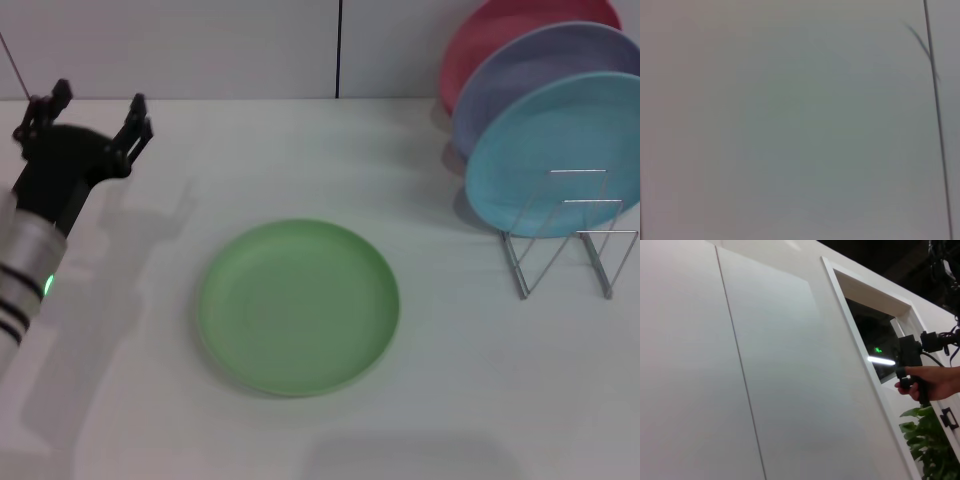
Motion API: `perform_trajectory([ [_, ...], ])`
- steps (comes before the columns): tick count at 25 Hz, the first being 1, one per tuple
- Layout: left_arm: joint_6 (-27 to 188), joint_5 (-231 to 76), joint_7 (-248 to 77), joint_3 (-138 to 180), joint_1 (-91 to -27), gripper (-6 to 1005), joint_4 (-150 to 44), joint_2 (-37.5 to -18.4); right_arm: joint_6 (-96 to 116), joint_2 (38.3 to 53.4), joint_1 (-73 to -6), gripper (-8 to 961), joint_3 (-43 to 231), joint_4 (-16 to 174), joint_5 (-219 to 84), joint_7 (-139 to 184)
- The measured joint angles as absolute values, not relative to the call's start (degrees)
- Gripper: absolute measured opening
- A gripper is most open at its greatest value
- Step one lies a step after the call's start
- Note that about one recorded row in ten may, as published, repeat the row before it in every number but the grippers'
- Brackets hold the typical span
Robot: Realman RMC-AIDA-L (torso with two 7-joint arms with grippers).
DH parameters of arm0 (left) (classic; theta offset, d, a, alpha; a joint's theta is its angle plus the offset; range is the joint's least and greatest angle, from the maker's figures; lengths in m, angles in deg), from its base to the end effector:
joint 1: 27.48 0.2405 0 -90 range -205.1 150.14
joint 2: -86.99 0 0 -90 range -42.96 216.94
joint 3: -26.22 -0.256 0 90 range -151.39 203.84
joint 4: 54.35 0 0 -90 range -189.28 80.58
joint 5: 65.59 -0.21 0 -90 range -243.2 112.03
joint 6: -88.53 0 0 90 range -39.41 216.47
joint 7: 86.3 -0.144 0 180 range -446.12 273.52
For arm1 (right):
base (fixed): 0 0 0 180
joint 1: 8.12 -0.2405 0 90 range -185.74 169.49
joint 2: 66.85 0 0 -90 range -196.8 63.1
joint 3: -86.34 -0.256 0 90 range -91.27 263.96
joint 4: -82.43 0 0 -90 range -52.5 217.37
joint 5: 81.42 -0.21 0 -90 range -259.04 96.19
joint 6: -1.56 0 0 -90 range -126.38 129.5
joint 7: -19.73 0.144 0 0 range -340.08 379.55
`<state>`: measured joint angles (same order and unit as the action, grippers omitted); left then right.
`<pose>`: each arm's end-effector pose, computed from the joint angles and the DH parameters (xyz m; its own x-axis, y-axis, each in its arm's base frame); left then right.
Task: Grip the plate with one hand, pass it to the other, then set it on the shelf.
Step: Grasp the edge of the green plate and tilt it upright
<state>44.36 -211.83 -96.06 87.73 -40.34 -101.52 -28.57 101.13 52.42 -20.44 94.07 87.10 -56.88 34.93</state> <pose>-0.2598 0.3449 -0.0145 0.7682 -0.0882 0.6341 0.6058 -0.2205 -0.7645 0.4194 0.1671 0.1108 0.7087 0.4587 -0.5360 -0.6730 0.6675 -0.3186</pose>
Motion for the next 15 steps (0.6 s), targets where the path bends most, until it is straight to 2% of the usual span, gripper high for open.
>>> perform_trajectory([
  [4, 68.4, -216.9, -96.9, 93.9, -35.8, 834, -120.8, -27.61, 100.8, 52.36, -20.5, 834, 94.7, 87.1, -56.9, 35.0],
  [6, 80.6, -219.4, -98.1, 96.5, -34.3, 834, -129.0, -28.17, 100.3, 52.33, -20.5, 834, 95.3, 87.0, -56.8, 35.5],
  [11, 111.3, -221.0, -100.9, 103.3, -34.8, 833, -143.5, -31.32, 97.3, 52.2, -20.9, 834, 98.3, 86.0, -56.7, 38.5],
  [15, 127.2, -221.0, -98.3, 104.0, -37.8, 832, -148.1, -31.44, 96.0, 52.16, -21.7, 834, 99.3, 85.8, -56.2, 38.2],
])
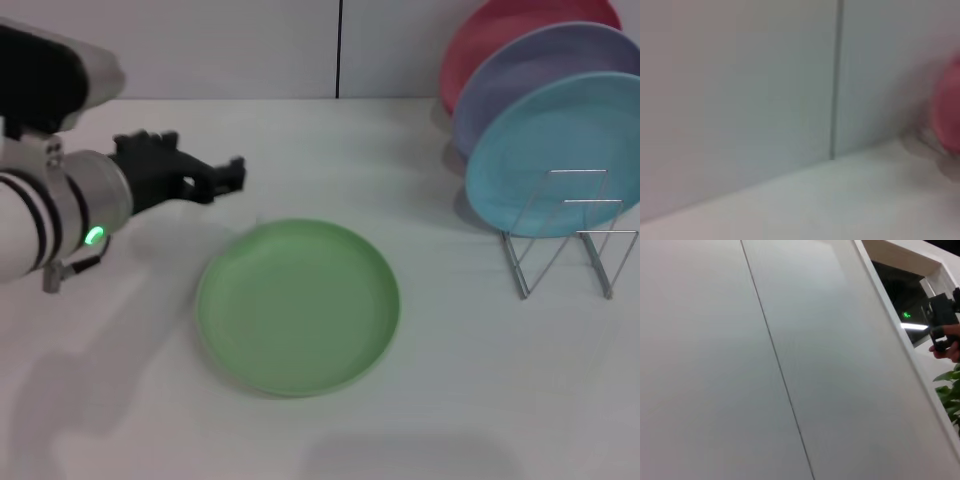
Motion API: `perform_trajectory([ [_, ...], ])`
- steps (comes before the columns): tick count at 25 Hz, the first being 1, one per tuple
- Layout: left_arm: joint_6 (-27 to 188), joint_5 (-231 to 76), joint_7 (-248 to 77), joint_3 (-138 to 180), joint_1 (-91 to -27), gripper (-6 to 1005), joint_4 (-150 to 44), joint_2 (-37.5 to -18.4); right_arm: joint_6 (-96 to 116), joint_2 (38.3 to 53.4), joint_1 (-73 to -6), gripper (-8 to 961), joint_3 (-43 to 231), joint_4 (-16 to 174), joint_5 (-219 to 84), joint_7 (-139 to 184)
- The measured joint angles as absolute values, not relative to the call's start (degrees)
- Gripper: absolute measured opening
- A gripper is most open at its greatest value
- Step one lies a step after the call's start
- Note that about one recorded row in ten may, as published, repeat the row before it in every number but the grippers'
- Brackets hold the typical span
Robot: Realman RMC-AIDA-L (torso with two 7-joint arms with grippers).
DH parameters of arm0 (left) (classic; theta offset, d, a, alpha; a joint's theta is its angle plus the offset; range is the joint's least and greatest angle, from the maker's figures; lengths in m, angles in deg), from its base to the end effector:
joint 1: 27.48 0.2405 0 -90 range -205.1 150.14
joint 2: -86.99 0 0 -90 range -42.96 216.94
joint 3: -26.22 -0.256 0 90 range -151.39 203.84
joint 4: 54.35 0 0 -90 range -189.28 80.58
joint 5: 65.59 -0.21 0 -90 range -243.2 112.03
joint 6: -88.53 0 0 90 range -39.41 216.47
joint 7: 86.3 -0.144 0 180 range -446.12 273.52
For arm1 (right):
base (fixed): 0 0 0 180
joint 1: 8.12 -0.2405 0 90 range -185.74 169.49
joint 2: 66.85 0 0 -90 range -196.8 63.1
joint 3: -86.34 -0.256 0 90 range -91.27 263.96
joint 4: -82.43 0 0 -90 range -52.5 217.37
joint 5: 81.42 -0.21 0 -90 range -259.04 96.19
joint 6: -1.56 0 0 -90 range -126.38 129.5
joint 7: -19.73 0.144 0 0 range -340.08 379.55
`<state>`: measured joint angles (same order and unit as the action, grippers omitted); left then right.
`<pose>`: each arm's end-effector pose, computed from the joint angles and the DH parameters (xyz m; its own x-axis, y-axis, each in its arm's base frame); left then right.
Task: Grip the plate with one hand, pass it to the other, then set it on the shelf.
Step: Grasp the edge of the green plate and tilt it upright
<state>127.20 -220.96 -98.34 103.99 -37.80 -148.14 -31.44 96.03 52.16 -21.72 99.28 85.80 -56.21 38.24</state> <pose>-0.1682 0.3475 -0.0033 0.8083 0.4349 0.3968 0.5779 -0.4575 -0.6758 0.4203 0.1902 0.1050 0.6417 0.4463 -0.6237 -0.7390 0.5772 -0.3474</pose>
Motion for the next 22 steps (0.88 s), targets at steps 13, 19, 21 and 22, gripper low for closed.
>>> perform_trajectory([
  [13, 141.7, -222.4, -90.6, 105.4, -43.8, 829, -142.3, -31.38, 94.7, 52.18, -21.9, 833, 99.8, 85.8, -55.4, 38.2],
  [19, 143.0, -222.1, -90.2, 105.3, -44.3, 830, -140.2, -31.5, 94.7, 52.22, -21.9, 833, 99.8, 85.8, -55.4, 38.2],
  [21, 143.2, -222.0, -90.1, 105.2, -44.5, 830, -139.6, -31.55, 94.7, 52.23, -21.8, 833, 99.8, 85.8, -55.1, 38.2],
  [22, 143.3, -222.0, -90.0, 105.1, -44.6, 830, -139.1, -31.56, 94.7, 52.23, -21.7, 833, 99.8, 85.8, -54.9, 38.2],
])
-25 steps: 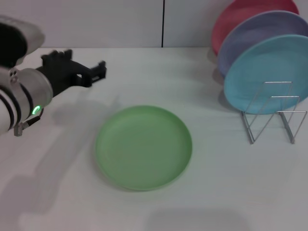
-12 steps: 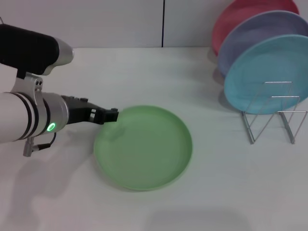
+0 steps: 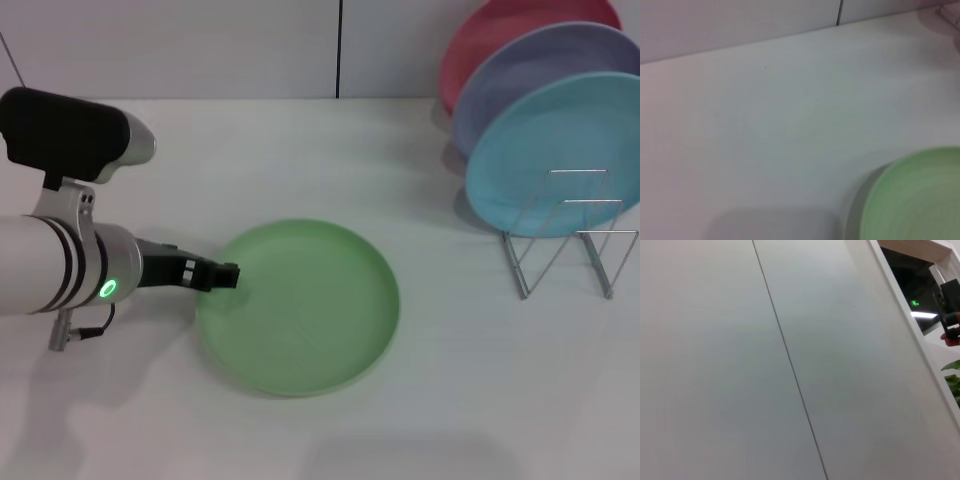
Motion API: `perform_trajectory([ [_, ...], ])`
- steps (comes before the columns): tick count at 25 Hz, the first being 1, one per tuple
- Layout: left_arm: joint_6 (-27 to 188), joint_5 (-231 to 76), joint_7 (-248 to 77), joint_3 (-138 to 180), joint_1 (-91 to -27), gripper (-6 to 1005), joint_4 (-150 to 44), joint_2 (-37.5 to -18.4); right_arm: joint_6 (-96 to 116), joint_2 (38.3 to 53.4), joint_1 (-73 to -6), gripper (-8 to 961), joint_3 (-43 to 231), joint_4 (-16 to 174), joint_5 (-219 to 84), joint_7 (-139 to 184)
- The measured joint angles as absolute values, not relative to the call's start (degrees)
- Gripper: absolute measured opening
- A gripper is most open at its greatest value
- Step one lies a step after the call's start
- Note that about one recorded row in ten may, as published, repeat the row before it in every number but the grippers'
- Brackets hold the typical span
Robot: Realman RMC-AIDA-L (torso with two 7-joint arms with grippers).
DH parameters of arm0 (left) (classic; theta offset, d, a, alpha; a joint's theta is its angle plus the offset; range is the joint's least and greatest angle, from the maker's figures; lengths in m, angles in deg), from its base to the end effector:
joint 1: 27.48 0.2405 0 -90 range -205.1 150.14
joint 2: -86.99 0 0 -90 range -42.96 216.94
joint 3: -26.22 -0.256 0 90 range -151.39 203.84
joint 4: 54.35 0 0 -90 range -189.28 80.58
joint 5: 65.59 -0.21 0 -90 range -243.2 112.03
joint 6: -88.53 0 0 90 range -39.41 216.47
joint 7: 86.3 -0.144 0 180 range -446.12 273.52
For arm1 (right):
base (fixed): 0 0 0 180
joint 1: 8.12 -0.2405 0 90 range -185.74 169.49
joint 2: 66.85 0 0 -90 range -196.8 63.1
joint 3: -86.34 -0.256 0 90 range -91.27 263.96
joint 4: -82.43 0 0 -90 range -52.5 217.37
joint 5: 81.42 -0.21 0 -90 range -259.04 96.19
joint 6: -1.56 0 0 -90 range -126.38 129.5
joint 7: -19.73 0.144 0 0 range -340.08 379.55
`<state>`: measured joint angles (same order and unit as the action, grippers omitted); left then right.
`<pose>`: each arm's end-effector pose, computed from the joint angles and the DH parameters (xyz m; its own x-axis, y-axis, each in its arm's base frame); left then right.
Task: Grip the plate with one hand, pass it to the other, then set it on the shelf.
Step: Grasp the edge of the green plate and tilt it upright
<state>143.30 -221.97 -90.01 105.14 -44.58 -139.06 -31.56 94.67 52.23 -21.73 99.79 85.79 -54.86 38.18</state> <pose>-0.2032 0.3424 -0.0343 0.6570 0.7181 0.2295 0.6667 -0.4114 -0.6215 0.4207 0.1941 0.1003 0.6337 0.4236 -0.6473 -0.7447 0.5605 -0.3623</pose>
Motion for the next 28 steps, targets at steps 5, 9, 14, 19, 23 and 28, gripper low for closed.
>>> perform_trajectory([
  [5, 143.6, -221.8, -89.5, 104.8, -45.1, 829, -137.2, -31.58, 94.6, 52.17, -21.7, 833, 99.8, 85.8, -54.5, 38.3],
  [9, 143.7, -221.8, -89.5, 104.6, -45.3, 830, -136.2, -31.57, 94.6, 52.15, -21.7, 833, 99.8, 85.8, -54.5, 38.3],
  [14, 144.1, -221.8, -88.7, 104.6, -46.3, 822, -134.2, -31.57, 94.6, 52.15, -21.7, 833, 99.8, 85.8, -54.3, 38.3],
  [19, 145.2, -221.8, -88.7, 104.6, -47.8, 812, -132.7, -31.57, 94.5, 52.14, -21.7, 832, 99.8, 85.8, -54.1, 38.2],
  [23, 145.7, -221.8, -88.5, 104.6, -48.7, 803, -132.0, -31.57, 94.5, 52.15, -21.7, 832, 99.8, 85.8, -54.1, 38.2],
  [28, 146.5, -222.2, -87.1, 104.7, -50.0, 793, -130.9, -31.57, 94.5, 52.14, -21.7, 832, 99.8, 85.8, -54.1, 38.2],
])
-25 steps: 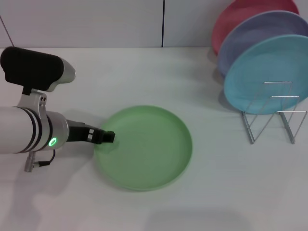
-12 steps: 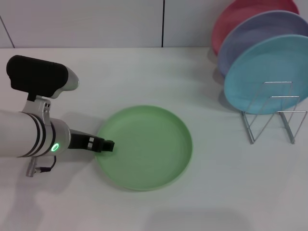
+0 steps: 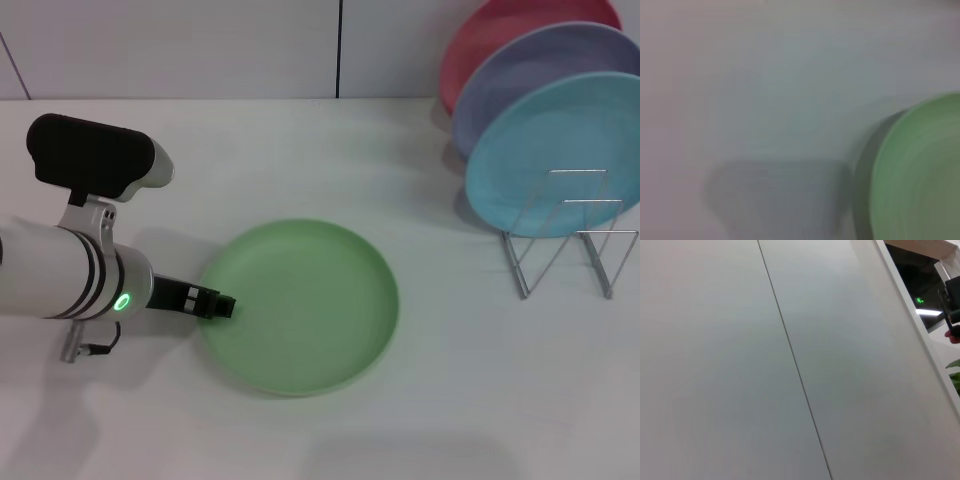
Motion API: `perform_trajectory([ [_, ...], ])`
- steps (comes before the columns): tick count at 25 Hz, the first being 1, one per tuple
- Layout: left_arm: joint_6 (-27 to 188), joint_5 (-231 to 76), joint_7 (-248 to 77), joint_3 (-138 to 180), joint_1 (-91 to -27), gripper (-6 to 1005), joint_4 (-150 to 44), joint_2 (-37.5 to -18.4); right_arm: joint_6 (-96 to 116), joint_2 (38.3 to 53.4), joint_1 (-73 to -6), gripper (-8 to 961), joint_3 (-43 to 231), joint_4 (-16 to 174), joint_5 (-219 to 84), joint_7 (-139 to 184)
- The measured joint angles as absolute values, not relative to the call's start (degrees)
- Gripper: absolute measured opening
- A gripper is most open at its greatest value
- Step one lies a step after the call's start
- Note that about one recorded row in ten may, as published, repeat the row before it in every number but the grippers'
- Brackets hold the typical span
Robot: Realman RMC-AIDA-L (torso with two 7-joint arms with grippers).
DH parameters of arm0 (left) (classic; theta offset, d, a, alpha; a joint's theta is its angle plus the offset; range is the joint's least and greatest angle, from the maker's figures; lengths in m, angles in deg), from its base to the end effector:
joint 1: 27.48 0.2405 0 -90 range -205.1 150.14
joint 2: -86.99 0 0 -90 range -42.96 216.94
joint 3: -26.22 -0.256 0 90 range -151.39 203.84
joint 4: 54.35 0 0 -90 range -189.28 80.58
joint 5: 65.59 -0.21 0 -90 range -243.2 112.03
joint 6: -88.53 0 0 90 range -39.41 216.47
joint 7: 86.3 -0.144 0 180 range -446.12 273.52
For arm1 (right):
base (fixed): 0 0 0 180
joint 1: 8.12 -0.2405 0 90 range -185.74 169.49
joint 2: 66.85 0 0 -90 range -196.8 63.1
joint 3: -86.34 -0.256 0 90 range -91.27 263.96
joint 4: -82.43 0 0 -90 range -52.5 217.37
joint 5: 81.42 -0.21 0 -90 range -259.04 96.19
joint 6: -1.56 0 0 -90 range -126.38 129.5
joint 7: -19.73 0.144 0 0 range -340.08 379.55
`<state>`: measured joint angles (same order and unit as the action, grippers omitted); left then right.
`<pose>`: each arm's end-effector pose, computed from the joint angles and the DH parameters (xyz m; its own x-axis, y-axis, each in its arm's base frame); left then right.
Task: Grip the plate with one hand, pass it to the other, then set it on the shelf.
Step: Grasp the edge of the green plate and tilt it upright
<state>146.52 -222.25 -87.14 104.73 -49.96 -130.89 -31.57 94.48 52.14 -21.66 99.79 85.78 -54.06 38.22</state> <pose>-0.2163 0.3467 -0.0517 0.5930 0.7931 0.1394 0.6743 -0.3944 -0.6243 0.4205 0.1951 0.0997 0.6327 0.4185 -0.6516 -0.7469 0.5522 -0.3705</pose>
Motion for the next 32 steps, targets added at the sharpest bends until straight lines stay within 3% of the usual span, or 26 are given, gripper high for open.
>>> perform_trajectory([
  [7, 147.4, -222.3, -86.8, 104.8, -51.1, 594, -130.2, -31.54, 94.5, 52.14, -22.0, 832, 99.8, 85.7, -54.0, 38.1],
  [17, 148.6, -222.4, -86.2, 105.2, -52.3, 389, -130.8, -31.48, 93.7, 52.15, -22.2, 831, 99.8, 84.7, -53.4, 38.1],
  [26, 148.6, -222.3, -86.3, 104.9, -52.7, 58, -131.2, -31.48, 93.2, 52.15, -22.4, 831, 99.8, 83.8, -53.1, 38.5],
  [32, 148.5, -222.2, -87.0, 104.8, -52.6, 51, -134.1, -31.44, 93.2, 52.15, -22.5, 826, 99.8, 83.1, -51.0, 39.9],
])
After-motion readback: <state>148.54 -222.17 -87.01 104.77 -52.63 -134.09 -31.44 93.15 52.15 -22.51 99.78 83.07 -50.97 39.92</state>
